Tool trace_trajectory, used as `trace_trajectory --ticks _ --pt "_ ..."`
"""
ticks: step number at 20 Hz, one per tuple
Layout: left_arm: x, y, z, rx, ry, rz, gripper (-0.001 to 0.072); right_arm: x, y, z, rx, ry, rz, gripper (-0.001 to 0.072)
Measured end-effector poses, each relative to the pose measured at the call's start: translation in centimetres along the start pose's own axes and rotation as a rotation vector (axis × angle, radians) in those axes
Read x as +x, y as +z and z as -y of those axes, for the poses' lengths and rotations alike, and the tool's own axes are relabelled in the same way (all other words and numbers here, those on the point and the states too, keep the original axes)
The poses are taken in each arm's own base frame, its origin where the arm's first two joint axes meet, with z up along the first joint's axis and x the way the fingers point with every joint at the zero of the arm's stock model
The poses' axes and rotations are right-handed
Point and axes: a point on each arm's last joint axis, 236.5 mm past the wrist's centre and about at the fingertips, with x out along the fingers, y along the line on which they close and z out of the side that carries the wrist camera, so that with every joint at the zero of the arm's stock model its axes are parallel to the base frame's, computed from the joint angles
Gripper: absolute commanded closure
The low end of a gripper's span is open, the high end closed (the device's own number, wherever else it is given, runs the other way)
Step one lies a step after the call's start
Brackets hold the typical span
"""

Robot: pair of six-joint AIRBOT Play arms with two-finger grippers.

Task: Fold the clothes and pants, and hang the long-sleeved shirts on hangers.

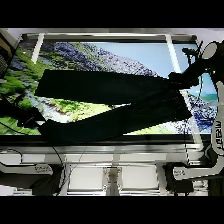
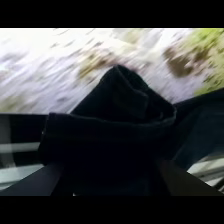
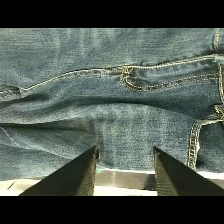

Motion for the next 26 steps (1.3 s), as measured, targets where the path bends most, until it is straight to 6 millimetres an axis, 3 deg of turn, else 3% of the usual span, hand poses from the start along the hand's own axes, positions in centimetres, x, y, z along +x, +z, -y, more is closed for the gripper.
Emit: trace_trajectory --ticks 3,9,11,16,26 --pt "-0.5 -1.4 -1.4 -0.045 0.051 -0.029 0.0247 0.0 0.1 0.1 -0.01 -0.019 0.004 0.032" --pt "-4.5 -3.0 -3.7 -0.14 0.134 0.092 0.0244 0.0 0.7 0.6 -0.04 -0.046 0.029 0.032" --pt "-4.8 -3.5 -3.7 -0.163 0.126 0.11 0.0218 0.0 0.7 0.7 -0.056 -0.051 0.031 0.032" --pt "-2.5 -4.2 -4.4 -0.209 0.105 0.117 0.0199 0.0 0.7 0.7 -0.079 -0.052 0.03 0.0319" --pt "1.6 -1.3 -3.9 -0.262 -0.028 0.292 0.0211 0.0 0.2 0.7 -0.085 -0.053 0.01 0.032"
